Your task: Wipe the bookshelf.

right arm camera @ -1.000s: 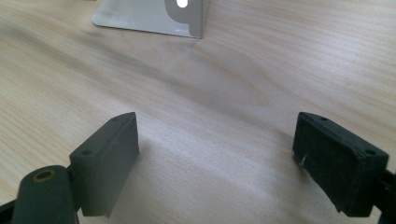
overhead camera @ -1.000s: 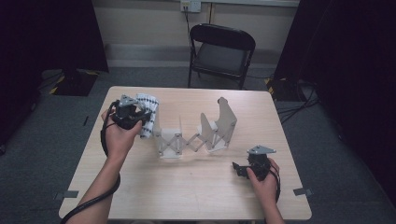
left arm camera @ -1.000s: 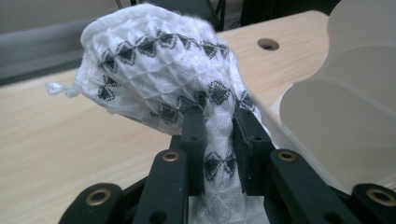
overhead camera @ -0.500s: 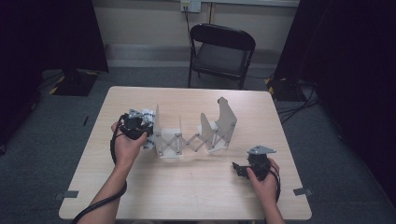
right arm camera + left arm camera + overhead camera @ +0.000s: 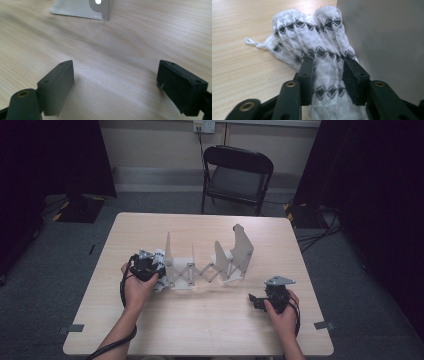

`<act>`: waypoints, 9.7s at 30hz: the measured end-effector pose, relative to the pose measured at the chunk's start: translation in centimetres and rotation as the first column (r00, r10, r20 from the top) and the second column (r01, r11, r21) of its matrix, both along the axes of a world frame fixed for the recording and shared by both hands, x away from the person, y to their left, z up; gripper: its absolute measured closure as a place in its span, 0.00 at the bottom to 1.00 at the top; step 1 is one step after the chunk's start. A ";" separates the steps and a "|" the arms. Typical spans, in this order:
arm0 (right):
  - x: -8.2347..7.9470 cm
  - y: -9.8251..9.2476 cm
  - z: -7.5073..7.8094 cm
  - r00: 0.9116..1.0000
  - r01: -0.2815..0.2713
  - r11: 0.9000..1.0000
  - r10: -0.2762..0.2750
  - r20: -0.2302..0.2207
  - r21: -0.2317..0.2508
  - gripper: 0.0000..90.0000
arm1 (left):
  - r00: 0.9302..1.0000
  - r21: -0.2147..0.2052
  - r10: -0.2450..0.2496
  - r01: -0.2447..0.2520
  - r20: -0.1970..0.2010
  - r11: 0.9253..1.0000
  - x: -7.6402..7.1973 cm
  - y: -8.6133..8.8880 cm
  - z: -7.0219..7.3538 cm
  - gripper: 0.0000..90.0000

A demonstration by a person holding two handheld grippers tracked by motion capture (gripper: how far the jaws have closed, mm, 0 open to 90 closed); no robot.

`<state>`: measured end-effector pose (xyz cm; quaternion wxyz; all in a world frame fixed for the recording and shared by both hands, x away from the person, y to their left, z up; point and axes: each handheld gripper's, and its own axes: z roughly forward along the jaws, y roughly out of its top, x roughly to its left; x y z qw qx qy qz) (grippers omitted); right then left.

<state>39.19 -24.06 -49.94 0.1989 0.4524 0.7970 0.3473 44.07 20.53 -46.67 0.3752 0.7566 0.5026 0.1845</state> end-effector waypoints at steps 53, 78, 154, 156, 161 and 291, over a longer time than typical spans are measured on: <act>0.0 0.0 0.0 1.000 -0.003 1.000 0.003 0.000 -0.001 0.15 | 1.000 0.013 0.006 -0.007 0.018 1.000 -1.5 1.2 3.4 0.86; 0.0 0.1 0.0 1.000 -0.006 1.000 0.006 0.000 -0.001 0.15 | 1.000 -0.017 -0.017 0.018 0.020 1.000 -0.1 -0.3 3.0 0.86; 0.0 0.6 1.4 0.999 -0.026 1.000 0.026 -0.032 -0.014 0.24 | 0.989 0.097 -0.148 0.146 0.014 0.984 -9.4 4.6 -3.4 0.17; 0.0 0.8 1.7 0.999 -0.040 0.999 0.040 -0.028 -0.015 0.24 | 0.988 0.095 -0.154 0.152 0.016 0.984 -9.4 4.6 -3.4 0.17; -0.6 2.2 4.3 0.995 -0.093 0.995 0.092 -0.024 -0.021 0.25 | 0.987 0.096 -0.158 0.156 0.015 0.983 -9.3 4.7 -3.4 0.17; 8.2 13.3 13.2 0.998 -0.053 0.999 0.053 -0.044 -0.011 1.00 | 0.986 0.099 -0.166 0.164 0.013 0.981 -9.2 4.7 -3.4 0.16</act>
